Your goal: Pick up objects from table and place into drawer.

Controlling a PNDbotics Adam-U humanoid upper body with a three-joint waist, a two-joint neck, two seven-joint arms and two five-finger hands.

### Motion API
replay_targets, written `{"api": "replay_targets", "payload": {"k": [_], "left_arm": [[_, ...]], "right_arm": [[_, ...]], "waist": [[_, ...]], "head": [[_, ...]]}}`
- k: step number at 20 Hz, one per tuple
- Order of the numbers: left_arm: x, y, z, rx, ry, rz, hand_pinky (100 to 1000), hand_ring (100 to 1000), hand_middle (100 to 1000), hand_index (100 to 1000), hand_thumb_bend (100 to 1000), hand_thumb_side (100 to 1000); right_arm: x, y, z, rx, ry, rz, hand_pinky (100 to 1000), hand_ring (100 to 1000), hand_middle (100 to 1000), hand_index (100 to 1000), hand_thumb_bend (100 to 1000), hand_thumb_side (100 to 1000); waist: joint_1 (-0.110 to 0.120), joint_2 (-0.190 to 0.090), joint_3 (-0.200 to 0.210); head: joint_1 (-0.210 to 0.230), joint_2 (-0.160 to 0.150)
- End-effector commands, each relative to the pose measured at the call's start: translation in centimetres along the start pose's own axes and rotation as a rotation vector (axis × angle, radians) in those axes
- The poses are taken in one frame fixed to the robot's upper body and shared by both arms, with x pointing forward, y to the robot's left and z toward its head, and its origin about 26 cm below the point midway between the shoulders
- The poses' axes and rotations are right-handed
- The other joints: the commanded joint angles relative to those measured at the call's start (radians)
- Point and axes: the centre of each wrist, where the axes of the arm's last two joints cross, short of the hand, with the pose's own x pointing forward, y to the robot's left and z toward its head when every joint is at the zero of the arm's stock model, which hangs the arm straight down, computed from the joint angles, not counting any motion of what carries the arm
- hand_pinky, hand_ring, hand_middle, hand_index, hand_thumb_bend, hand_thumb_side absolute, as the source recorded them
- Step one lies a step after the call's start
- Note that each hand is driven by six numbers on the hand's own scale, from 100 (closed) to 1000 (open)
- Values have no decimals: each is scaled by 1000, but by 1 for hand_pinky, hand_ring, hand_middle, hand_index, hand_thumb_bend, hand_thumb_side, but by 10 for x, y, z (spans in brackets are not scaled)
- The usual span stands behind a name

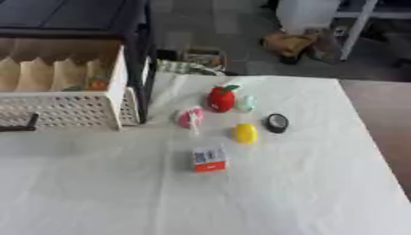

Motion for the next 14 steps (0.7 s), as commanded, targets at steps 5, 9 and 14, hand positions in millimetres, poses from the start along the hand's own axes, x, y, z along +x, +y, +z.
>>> {"api": "replay_targets", "payload": {"k": [5, 9, 14], "left_arm": [[-3, -14, 0, 23, -36, -1, 367, 281, 470, 902, 100, 575], [-7, -23, 3, 37, -60, -15, 460, 387, 557, 914, 100, 581], [-10, -32, 4, 41, -88, -26, 492, 414, 584, 920, 100, 580]], "right_arm": [[-9, -15, -34, 159, -78, 176, 803, 718, 628, 803, 615, 1000], [-26, -10, -48, 259, -77, 218, 826, 750, 668, 820, 662, 1000], [-49, 1, -61, 374, -63, 267, 846, 772, 702, 848, 699, 915]], "waist": [[1, -20, 3], [1, -19, 6], [2, -15, 10]], "head": [[-10, -7], [-13, -9], [-19, -17]]}}
